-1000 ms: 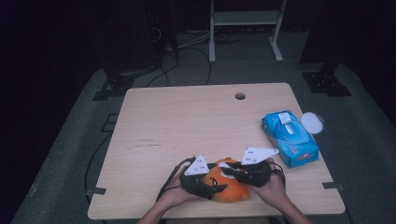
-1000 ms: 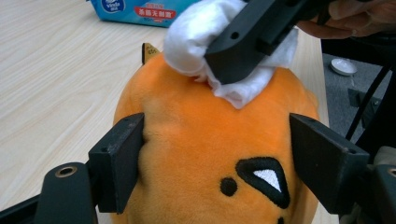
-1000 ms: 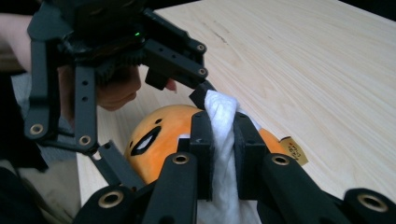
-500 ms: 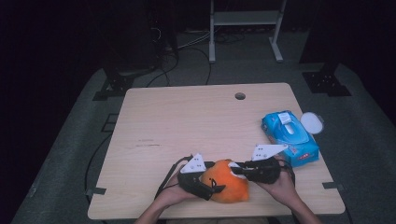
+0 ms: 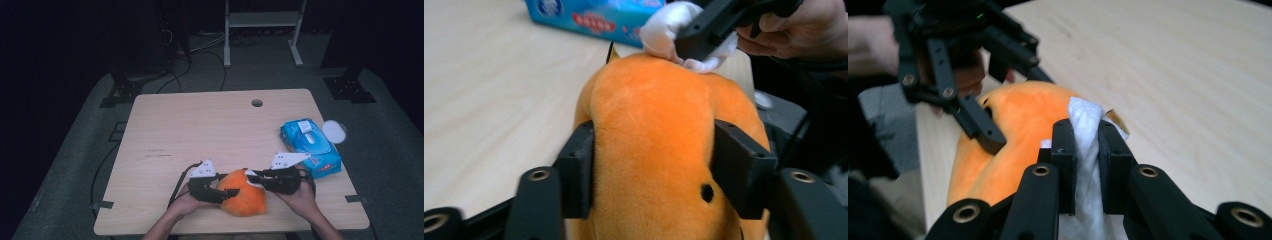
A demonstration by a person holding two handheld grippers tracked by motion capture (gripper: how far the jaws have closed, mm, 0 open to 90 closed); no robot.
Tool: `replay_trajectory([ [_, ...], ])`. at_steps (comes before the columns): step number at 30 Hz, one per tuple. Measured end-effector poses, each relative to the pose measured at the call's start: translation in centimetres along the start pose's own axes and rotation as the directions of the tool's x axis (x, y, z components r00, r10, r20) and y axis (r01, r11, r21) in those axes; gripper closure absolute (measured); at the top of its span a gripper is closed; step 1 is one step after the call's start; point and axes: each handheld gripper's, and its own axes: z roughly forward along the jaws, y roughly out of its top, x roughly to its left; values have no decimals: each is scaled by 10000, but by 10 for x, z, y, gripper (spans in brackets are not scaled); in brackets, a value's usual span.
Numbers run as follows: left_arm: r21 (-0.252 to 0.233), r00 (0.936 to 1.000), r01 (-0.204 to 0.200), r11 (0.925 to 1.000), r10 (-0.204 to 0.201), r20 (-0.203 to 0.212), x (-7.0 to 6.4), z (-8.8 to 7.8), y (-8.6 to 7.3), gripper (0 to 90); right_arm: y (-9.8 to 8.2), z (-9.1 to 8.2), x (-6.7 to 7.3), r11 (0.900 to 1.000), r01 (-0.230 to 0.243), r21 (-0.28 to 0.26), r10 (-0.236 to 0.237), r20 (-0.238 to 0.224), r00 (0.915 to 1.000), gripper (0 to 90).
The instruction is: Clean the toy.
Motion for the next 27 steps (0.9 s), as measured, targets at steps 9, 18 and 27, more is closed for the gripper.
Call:
replay_trajectory([
  [9, -203, 9874, -996, 9948, 963, -1258, -7, 0, 4, 305, 4, 6, -13, 9988, -347, -331, 358, 342, 9988, 797],
  [18, 458, 9915, 1271, 9908, -1282, 203, 14, 0, -3, 109, -3, 5, 1, 9995, 294, 145, -287, -446, 9986, 794],
  [27, -1151, 9991, -72, 9933, 23, -423, 5, -13, 6, 458, 9, -7, 1, 9981, 216, -583, -216, 5, 9998, 797],
])
